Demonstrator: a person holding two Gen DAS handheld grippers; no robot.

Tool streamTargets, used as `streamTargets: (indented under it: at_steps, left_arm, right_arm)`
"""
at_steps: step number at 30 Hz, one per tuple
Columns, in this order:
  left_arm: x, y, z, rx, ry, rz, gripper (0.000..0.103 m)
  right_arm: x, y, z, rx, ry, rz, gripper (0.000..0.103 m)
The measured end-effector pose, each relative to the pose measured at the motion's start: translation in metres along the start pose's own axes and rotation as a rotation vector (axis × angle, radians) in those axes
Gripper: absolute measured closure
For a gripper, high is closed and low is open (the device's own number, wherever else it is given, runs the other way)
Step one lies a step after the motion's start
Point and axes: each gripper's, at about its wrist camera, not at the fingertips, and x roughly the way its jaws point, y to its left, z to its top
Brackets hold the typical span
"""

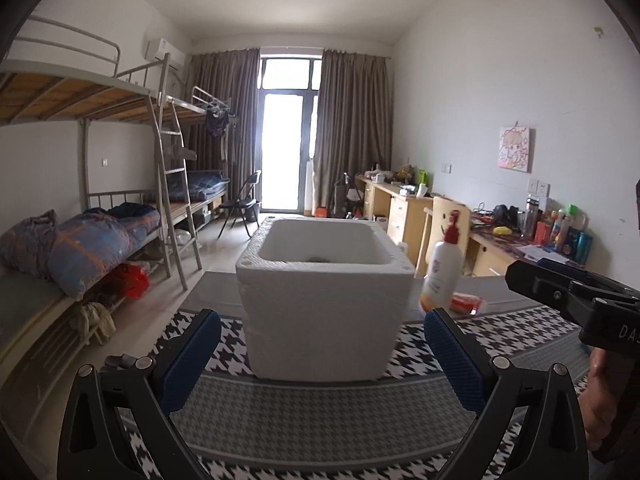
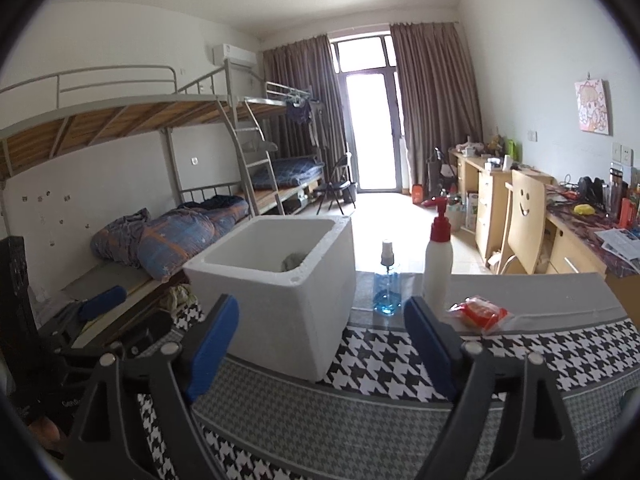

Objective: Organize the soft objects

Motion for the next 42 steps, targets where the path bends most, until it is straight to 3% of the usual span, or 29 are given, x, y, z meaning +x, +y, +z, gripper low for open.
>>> streamTargets:
  at_steps: [7, 28, 42]
  left_arm:
    - [-0.026, -0.011, -0.005, 0.003, -0.03, 0.002, 0.001]
    - [-0.07, -0.014, -0.036, -0.042, -0.062, 0.025, 0.001]
    - [-0.083, -0.018, -0.062, -0.001, -0.124, 0.088, 0.001]
  right_arm:
    - [-0.03, 0.002, -0.018, -0.009, -0.045, 0.026, 0.008]
    - [-0.1, 0.015, -0.072, -0.068, -0.171, 0.017, 0.003]
    - [-0.102, 0.011, -0.106, -0.053, -0.177, -0.024, 0.0]
